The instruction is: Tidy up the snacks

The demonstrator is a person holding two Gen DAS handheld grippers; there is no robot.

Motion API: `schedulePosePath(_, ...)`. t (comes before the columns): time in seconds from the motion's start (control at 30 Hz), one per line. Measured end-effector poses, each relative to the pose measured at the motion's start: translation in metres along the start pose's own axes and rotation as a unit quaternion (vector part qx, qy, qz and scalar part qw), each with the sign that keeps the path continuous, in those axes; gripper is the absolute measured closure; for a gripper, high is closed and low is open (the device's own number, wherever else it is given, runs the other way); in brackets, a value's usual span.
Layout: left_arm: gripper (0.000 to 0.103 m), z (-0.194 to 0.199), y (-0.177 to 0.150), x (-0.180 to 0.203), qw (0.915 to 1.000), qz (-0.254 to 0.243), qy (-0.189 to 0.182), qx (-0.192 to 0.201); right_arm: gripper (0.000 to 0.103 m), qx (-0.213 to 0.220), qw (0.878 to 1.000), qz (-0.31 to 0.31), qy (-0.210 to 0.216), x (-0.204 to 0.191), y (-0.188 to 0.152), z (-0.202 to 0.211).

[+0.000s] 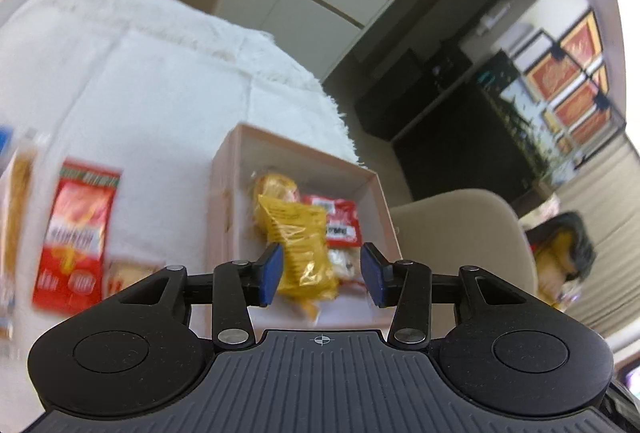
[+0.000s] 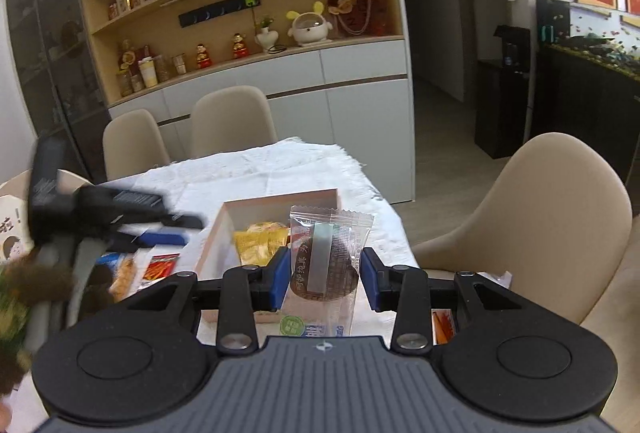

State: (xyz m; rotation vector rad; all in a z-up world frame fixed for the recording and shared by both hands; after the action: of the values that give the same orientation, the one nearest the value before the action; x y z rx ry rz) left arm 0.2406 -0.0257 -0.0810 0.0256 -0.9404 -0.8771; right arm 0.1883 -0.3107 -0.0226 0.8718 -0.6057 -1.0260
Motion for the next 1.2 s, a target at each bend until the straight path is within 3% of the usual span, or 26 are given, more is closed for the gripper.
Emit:
schedulePosePath(0.1, 0.056, 0.022, -0.021, -0.026, 0.9999, 0.002, 0.012, 0.0, 0.066, 0.002, 1.0, 0.001, 0.007, 0.004, 0.015, -0.009)
schedulePosePath(0.2, 0.056, 0.034, -0.039, -0.051, 0.9991, 0.011, 0.036, -0.022, 0.066, 0.008, 0.999, 0.01, 0.038, 0.002, 0.051, -0.027)
schedulePosePath(0.3, 0.056, 0.041, -0.047, -0.077, 0.9972, 0.041, 0.053, -0.033, 0.06, -0.055, 0.997, 0.021, 0.052, -0.001, 0.1, -0.079)
schedulePosePath(0.37, 0.056, 0.047, -0.052, -0.094, 0.9954, 0.056, 0.069, -0.034, 0.042, -0.092, 0.994, 0.026, 0.058, -0.004, 0.123, -0.115)
schedulePosePath(0.47, 0.056, 0.059, -0.052, -0.117, 0.994, 0.056, 0.093, -0.018, 0.042, -0.101, 0.993, 0.037, 0.047, -0.012, 0.134, -0.141)
schedulePosePath(0.57, 0.056, 0.074, -0.043, -0.135, 0.9914, 0.058, 0.117, 0.004, 0.037, -0.101, 0.992, 0.032, 0.064, -0.025, 0.121, -0.148)
schedulePosePath(0.73, 0.056, 0.082, -0.022, -0.144, 0.9911, 0.06, 0.118, 0.015, 0.036, -0.132, 0.987, 0.04, 0.084, -0.059, 0.07, -0.161)
schedulePosePath(0.87, 0.056, 0.071, 0.008, -0.132, 0.9924, 0.016, 0.121, 0.01, 0.036, -0.144, 0.981, 0.073, 0.104, -0.1, 0.028, -0.158)
schedulePosePath(1.0, 0.056, 0.044, 0.04, -0.127, 0.9886, -0.003, 0.15, 0.003, 0.036, -0.138, 0.978, 0.097, 0.126, -0.139, -0.001, -0.143)
schedulePosePath(1.07, 0.056, 0.039, 0.051, -0.127, 0.9892, 0.001, 0.146, 0.014, 0.036, -0.13, 0.976, 0.124, 0.126, -0.158, -0.013, -0.137)
schedulePosePath(1.2, 0.056, 0.041, 0.075, -0.144, 0.9832, 0.031, 0.172, 0.052, 0.035, -0.143, 0.972, 0.15, 0.112, -0.175, -0.041, -0.129)
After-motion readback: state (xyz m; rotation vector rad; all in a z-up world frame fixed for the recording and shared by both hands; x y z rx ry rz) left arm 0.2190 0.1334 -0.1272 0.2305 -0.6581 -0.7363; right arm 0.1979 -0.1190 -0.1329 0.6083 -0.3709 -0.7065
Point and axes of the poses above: each gripper's, at about its wrist camera, not at the fingertips, and z roughly against the way its jaws point, x to its right, y to its top, the point moved 6 cm from there along -z, roughly the way its jaws point, and after that the axes turned 14 degrees about z, right-handed, at the moved point
